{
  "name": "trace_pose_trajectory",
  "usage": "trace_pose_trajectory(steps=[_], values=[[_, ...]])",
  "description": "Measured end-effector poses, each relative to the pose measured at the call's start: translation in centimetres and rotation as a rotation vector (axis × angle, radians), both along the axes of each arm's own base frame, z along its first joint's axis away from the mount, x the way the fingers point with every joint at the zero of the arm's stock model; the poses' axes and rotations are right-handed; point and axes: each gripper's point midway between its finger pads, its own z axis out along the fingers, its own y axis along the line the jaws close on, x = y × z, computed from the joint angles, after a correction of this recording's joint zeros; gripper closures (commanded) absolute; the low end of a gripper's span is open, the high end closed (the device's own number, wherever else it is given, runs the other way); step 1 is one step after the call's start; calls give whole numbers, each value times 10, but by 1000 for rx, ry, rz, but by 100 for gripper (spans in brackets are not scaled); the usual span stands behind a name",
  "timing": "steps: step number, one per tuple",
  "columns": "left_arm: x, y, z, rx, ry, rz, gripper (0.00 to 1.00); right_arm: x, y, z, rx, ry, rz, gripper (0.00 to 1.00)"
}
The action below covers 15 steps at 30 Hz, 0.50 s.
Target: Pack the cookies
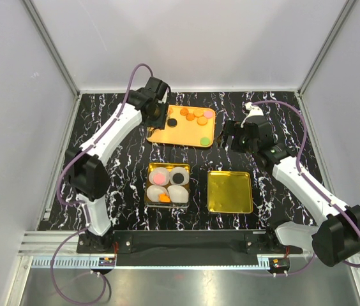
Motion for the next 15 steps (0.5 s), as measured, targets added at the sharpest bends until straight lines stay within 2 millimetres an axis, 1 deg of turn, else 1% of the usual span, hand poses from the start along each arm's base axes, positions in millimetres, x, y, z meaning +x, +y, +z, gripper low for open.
trace_pose_trajectory(steps=[8,12,15], values=[[18,-20,-25,-27,39,-28,54,0,0,0,0,0,0,0],[20,-23,-42,-20,72,-23,54,0,0,0,0,0,0,0],[21,-23,-48,-19,84,-14,53,0,0,0,0,0,0,0]])
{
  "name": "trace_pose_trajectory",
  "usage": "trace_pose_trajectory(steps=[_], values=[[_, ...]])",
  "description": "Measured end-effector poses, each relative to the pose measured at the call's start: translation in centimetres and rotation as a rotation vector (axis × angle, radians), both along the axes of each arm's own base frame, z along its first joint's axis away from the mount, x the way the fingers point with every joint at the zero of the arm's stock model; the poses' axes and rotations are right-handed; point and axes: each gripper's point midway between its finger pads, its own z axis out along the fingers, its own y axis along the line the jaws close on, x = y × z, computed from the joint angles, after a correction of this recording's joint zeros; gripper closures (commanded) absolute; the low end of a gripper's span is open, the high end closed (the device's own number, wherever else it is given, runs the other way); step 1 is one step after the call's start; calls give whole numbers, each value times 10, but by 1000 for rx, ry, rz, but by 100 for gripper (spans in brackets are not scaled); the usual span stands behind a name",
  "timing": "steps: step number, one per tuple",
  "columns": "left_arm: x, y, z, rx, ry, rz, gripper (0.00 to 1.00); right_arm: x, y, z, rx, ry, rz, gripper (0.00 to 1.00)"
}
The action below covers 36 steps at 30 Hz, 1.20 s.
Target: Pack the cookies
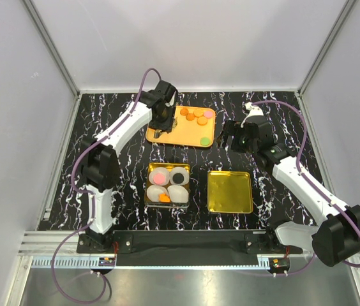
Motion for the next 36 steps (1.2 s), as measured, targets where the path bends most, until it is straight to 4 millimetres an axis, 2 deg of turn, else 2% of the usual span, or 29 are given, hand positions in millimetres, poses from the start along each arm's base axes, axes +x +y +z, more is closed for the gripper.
trace_pose_trajectory(steps=[9,18,36], values=[[1,-1,-4,-2,5,3,53,0,0,0,0,-1,0,0],[3,-3,-21,12,38,9,52,0,0,2,2,-5,0,0],[16,-11,-25,1,32,17,52,-1,0,3,4,-9,1,0]])
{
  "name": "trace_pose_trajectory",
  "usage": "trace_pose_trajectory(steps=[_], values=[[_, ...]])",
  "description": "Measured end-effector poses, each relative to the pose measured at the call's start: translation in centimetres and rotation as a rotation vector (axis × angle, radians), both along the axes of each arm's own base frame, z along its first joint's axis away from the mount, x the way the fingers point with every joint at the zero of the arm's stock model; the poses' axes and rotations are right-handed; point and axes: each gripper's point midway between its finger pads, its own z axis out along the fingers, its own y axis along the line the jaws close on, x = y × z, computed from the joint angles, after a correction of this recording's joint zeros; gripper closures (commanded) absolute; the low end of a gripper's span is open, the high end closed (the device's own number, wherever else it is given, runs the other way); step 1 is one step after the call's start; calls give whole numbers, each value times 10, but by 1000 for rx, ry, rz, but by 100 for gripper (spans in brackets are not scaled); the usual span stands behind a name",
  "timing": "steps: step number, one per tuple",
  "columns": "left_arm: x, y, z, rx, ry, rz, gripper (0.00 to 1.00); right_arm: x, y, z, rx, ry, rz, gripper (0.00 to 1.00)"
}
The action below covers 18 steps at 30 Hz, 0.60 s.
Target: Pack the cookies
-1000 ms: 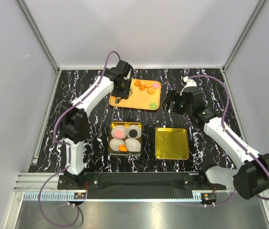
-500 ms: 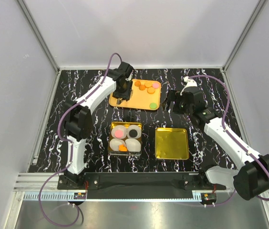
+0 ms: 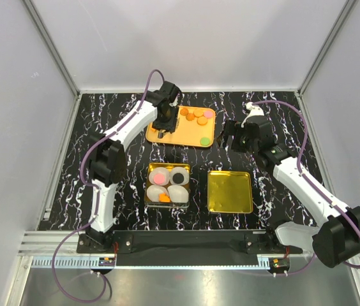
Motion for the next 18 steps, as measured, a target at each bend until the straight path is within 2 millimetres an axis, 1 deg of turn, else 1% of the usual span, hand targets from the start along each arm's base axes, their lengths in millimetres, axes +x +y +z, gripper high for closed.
trace_pose_trajectory(steps=[8,11,14,18], values=[[2,-2,2,-4,-5,-1,54,0,0,1,0,-1,0,0],[3,-2,0,-3,-3,-2,55,0,0,1,1,-3,0,0],[3,-2,-1,-3,-1,-1,59,0,0,1,2,-4,0,0],[3,-2,0,-4,-2,-3,60,-1,0,2,3,-5,0,0]])
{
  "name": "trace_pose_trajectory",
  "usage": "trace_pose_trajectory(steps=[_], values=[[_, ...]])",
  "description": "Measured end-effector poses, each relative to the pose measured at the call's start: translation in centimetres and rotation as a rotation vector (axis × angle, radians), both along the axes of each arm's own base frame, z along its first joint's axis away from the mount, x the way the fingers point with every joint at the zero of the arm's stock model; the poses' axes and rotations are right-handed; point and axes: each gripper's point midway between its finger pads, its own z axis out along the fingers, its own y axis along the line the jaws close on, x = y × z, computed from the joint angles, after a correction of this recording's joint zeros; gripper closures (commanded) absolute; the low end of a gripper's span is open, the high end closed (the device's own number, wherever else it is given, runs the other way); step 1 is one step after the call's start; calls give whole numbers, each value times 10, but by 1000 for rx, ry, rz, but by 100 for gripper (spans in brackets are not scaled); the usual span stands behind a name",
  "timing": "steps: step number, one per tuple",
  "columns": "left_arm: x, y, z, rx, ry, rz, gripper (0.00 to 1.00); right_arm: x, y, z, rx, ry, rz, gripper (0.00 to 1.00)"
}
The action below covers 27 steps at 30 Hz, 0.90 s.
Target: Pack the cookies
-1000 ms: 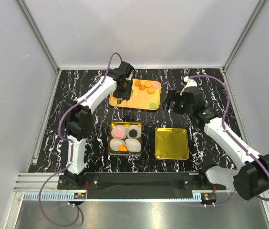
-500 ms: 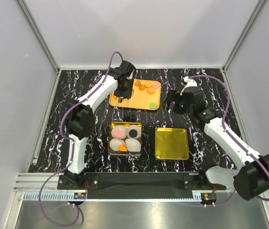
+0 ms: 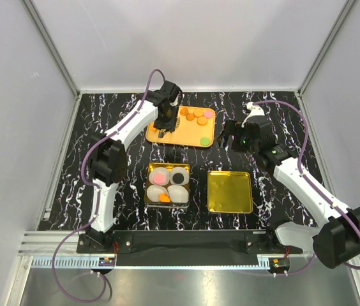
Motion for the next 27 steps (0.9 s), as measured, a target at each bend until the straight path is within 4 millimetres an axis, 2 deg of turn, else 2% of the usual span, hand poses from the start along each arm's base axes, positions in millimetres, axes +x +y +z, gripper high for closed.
trace_pose_trajectory(steps=[5,9,16,20,27], values=[[0,0,1,-1,-2,0,60,0,0,1,0,-2,0,0],[-2,1,9,-9,-14,-2,60,0,0,1,1,-2,0,0],[-18,5,51,-55,-75,-13,60,0,0,1,0,-2,0,0],[-38,11,67,-70,-93,-24,60,0,0,1,0,-2,0,0],[-93,20,71,-83,-59,-73,60,0,0,1,0,-2,0,0]])
